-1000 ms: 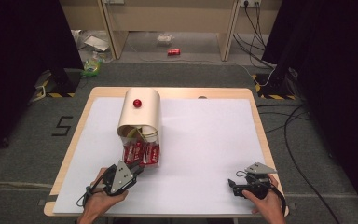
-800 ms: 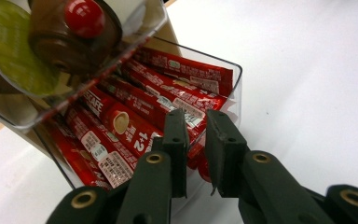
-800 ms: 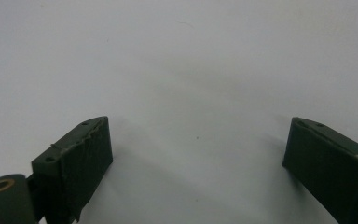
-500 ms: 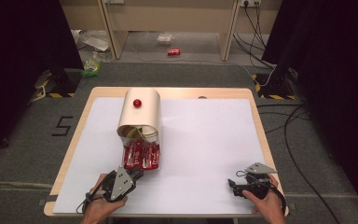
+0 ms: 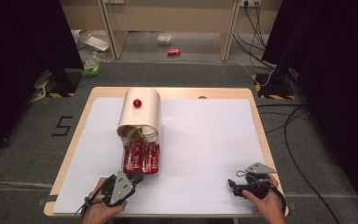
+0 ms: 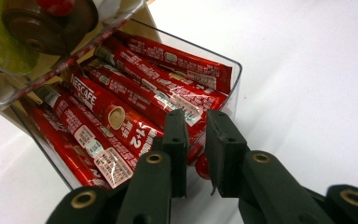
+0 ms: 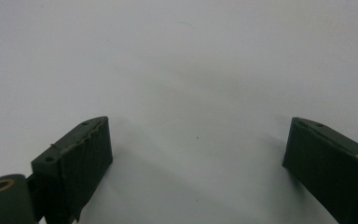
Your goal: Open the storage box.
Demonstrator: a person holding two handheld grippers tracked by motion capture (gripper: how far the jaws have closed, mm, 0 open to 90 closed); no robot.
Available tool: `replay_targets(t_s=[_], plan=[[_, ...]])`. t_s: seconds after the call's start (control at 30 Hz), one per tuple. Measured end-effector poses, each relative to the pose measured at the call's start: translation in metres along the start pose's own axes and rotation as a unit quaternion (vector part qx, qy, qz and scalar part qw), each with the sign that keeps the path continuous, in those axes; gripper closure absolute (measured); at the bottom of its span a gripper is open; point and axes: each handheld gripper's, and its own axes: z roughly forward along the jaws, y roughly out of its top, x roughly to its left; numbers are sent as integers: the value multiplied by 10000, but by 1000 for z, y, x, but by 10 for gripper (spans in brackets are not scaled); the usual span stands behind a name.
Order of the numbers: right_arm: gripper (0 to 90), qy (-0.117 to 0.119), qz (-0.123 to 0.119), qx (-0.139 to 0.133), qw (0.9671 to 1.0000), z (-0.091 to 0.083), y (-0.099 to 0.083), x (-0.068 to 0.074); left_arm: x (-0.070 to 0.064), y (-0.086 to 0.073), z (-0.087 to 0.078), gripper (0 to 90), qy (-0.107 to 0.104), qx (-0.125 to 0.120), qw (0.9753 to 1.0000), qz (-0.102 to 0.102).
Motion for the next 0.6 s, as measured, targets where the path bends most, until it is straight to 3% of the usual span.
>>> replay_targets(t_s=[0.27,0.6], plan=[[81,0,-4,-1,10000,0,0,0,-5,-3,-5,774,-119,27,9999,-10],[81,-1,-3,-1,10000,0,0,0,-8,0,-10,744,-216,93,9994,-249]])
